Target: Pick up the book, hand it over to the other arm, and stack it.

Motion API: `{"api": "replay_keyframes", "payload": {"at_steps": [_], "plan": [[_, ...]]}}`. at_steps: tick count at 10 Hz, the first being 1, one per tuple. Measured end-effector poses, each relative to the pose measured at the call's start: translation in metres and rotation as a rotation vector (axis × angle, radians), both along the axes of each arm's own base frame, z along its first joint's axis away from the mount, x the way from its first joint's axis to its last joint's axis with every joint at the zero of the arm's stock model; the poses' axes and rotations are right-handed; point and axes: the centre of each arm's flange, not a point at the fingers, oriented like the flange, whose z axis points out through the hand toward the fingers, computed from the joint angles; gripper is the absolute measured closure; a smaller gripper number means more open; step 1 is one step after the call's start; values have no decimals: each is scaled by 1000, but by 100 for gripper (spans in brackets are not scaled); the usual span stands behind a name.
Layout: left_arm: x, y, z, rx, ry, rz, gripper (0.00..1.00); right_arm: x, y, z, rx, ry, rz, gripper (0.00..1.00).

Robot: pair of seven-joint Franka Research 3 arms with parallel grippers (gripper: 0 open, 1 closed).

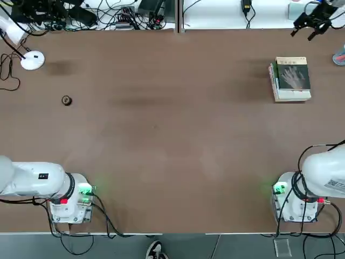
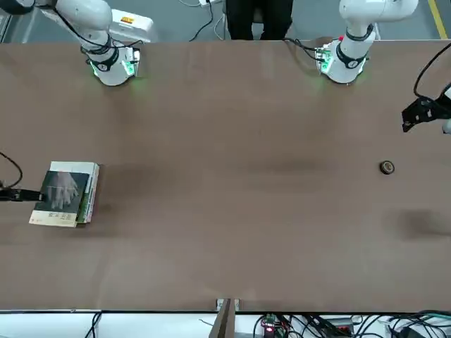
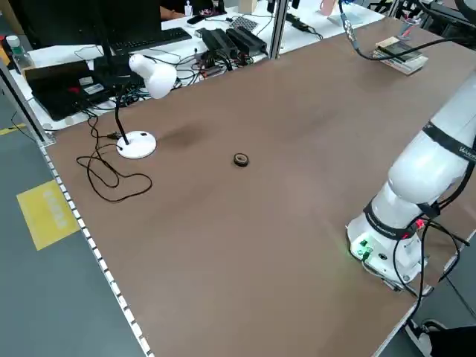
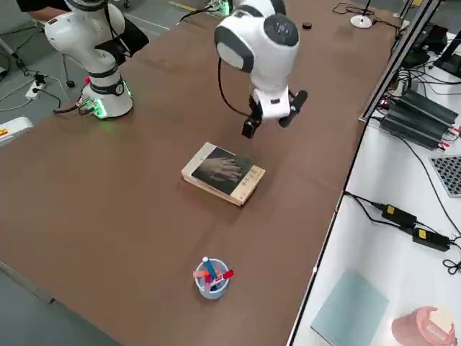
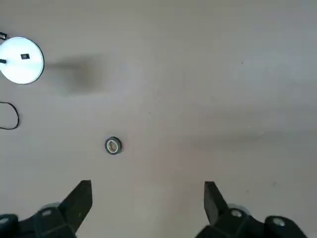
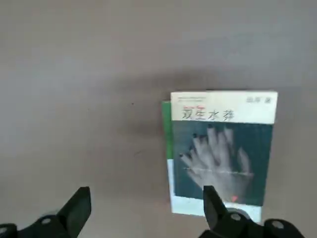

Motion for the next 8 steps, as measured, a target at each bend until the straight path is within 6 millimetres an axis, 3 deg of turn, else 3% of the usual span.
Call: {"api": "replay_keyframes", "payload": {"at_steps": [4,8], "plan": [[0,0,1,0,-3,0,0,-24,63,53,-143,-37,-11,0],[0,0,2,0,-4,0,0,-49,89,90,-213,-58,-25,0]]}}
